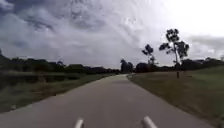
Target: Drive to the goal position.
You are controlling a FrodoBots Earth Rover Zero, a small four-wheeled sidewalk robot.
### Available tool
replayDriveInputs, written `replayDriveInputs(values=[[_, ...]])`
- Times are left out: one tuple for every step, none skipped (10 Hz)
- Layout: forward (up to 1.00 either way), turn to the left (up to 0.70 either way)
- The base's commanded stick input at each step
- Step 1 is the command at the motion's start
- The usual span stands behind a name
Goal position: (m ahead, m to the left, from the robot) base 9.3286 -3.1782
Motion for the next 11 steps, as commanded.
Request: replayDriveInputs(values=[[0.69, 0.03], [0.69, 0.05], [0.69, 0.16], [0.69, 0.27], [0.69, 0.34], [0.69, 0.21], [0.69, 0.03], [0.69, 0.03], [0.69, 0.03], [0.69, 0.03], [0.69, 0.03]])
